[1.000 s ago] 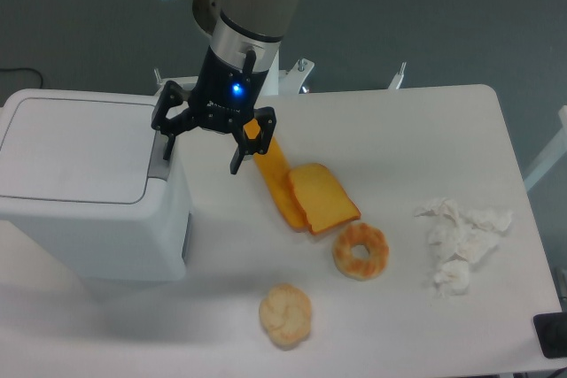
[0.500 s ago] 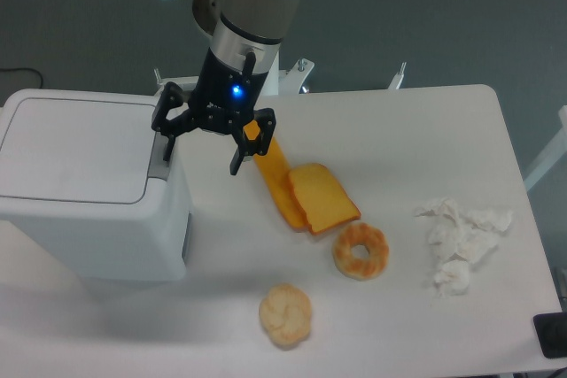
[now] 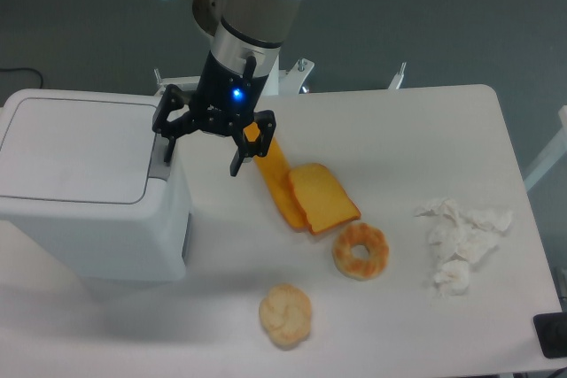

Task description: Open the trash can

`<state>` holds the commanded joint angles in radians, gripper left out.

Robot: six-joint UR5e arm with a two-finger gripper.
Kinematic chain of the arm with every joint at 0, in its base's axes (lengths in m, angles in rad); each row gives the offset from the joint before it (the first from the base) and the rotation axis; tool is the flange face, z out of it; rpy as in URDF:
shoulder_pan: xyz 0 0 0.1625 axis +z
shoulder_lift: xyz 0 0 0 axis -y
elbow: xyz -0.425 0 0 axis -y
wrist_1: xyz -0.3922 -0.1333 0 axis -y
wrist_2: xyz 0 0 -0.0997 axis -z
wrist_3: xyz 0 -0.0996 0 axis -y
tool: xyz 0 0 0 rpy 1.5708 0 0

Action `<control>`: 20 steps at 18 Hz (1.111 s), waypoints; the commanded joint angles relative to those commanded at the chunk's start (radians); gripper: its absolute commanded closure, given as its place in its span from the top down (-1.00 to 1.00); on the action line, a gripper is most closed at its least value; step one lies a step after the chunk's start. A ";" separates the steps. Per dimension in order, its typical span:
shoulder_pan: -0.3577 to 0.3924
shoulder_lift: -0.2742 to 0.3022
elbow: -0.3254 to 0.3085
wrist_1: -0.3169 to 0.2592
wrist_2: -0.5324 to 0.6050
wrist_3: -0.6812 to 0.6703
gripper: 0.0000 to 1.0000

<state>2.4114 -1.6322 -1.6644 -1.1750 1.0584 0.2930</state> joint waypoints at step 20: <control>0.027 0.014 0.087 0.003 0.002 0.043 1.00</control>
<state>2.4389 -1.6183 -1.5771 -1.1720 1.0600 0.3358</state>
